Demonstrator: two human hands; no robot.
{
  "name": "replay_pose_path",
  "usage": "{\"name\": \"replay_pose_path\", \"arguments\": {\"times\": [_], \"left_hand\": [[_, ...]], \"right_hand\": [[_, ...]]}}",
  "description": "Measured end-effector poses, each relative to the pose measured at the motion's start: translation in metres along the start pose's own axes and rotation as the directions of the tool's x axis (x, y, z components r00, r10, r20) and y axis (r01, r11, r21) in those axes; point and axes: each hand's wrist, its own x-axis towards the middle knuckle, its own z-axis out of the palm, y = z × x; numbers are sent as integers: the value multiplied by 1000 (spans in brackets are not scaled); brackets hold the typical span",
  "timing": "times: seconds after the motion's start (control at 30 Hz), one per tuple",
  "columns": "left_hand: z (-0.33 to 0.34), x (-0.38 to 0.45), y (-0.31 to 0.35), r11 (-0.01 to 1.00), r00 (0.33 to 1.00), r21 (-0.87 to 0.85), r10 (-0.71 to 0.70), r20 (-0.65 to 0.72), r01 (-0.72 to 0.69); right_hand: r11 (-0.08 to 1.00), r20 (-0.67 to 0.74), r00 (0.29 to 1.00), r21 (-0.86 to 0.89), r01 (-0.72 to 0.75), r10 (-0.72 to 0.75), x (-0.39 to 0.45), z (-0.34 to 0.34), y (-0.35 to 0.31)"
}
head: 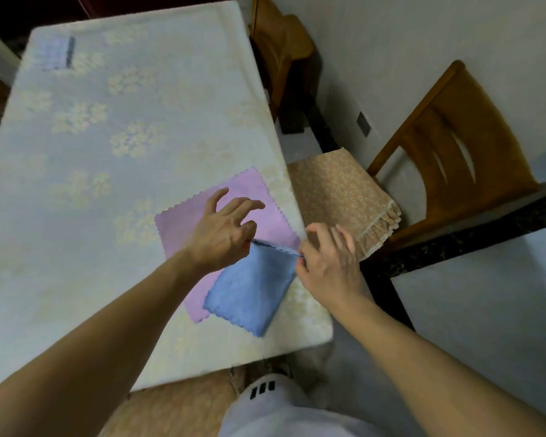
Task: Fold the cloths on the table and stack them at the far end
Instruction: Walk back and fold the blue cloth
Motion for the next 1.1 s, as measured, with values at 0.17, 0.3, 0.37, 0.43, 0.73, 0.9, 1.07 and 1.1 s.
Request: {"name": "replay_pose_path", "arguments": {"times": [0.17,0.3,0.37,0.43,0.73,0.9,1.07,1.1], "left_hand": [[-4,-45,25,998,998,28,-59,-13,59],[3,-80,42,993,993,51,-109,39,106],[10,-99,48,991,990,57,-126,69,122],[16,-116,52,988,984,56,-149,98,144],[35,-155,56,976,952,45,-216,218,211],[39,-157,56,967,926,41,-254,279,253],[38,-159,51,957,905,35,-285,317,289],[38,-161,51,959,902,22,-273,334,282]], "right_hand": [[995,-13,998,81,60,-59,-39,7,-19],[988,24,995,123,97,-100,-65,20,-37],[985,64,991,133,107,-117,-78,27,-46],[986,111,987,132,102,-117,-90,35,-54],[987,219,965,106,123,-143,-107,57,-71],[986,279,947,96,138,-159,-112,60,-75],[984,411,895,100,147,-175,-118,56,-74],[984,421,889,104,147,-178,-119,54,-74]]}}
